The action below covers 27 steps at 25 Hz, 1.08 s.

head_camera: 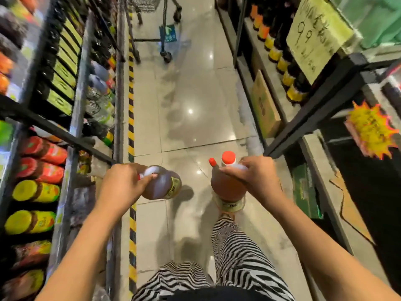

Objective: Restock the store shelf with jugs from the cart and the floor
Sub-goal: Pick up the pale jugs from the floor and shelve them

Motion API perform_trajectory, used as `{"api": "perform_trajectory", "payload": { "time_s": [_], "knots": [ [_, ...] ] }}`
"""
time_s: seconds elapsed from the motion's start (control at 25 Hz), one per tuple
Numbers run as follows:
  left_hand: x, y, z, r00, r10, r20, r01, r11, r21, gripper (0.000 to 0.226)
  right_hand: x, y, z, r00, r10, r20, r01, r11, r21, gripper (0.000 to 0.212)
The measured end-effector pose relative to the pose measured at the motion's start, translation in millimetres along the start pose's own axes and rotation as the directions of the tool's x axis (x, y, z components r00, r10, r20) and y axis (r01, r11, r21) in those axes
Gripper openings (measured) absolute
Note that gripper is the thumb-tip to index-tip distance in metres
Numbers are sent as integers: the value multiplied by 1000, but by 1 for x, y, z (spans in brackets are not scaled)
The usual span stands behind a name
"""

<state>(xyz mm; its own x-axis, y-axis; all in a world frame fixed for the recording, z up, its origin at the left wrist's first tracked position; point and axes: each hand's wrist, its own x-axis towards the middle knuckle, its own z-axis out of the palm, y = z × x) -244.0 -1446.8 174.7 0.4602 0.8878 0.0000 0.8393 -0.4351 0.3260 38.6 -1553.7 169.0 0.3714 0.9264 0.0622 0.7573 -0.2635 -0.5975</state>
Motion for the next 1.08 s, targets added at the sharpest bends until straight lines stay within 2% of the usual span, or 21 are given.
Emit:
{"api": "perform_trajectory", "payload": {
  "time_s": [0.08,0.2,0.4,0.56,0.76,0.92,1.08],
  "knots": [
    [27,3,-7,994,-87,-61,85,996,-29,49,54,-1,0,996,-78,33,77,997,33,65],
    [70,9,-27,963,-229,-139,217,971,-100,32,138,-11,-1,978,-159,134,146,984,99,67],
    [132,-13,-50,902,-378,-209,355,924,-140,59,249,-43,20,945,-255,204,230,963,139,68],
    [182,-47,-69,858,-452,-245,422,891,-168,39,336,-83,47,903,-369,219,335,925,177,67],
    [244,-100,-98,810,-516,-278,489,857,-166,50,436,-149,73,880,-421,218,368,897,247,60],
    [301,-136,-123,785,-544,-296,519,838,-165,37,510,-193,90,884,-409,226,344,897,276,58],
    [355,-171,-135,748,-608,-265,585,794,-169,36,580,-214,125,835,-458,306,374,879,295,68]
  ]
}}
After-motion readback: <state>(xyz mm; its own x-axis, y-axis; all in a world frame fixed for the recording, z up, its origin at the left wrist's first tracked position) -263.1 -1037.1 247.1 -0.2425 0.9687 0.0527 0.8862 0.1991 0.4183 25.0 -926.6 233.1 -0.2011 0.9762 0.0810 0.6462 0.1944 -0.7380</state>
